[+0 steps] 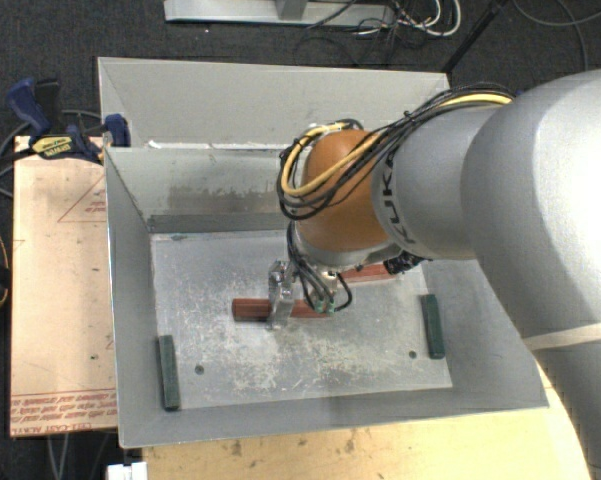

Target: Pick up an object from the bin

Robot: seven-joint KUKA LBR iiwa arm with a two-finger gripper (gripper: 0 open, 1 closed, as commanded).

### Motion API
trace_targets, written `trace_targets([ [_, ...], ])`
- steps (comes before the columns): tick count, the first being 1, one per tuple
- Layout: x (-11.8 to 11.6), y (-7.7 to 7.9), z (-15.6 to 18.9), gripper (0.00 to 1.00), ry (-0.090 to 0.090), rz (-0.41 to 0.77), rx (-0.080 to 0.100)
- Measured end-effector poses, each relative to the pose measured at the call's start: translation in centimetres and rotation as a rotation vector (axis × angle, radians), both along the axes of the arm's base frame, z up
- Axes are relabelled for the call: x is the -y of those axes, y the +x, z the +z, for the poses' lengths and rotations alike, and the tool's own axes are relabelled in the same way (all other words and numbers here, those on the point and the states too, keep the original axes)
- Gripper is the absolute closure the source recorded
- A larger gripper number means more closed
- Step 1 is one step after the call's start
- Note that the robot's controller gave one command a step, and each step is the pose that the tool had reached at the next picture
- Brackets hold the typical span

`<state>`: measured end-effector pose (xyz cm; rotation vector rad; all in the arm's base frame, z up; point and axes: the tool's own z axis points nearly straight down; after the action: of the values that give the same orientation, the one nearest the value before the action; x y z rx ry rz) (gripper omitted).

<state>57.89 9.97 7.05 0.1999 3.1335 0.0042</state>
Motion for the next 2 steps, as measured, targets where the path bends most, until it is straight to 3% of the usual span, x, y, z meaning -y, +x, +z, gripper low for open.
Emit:
trace_targets([
  [1,-0.06,0.26,7.78,1.00,0.001,0.000,0.009],
  [2,-0.10,0.35,8.77,1.00,-0.001,0.001,0.002],
])
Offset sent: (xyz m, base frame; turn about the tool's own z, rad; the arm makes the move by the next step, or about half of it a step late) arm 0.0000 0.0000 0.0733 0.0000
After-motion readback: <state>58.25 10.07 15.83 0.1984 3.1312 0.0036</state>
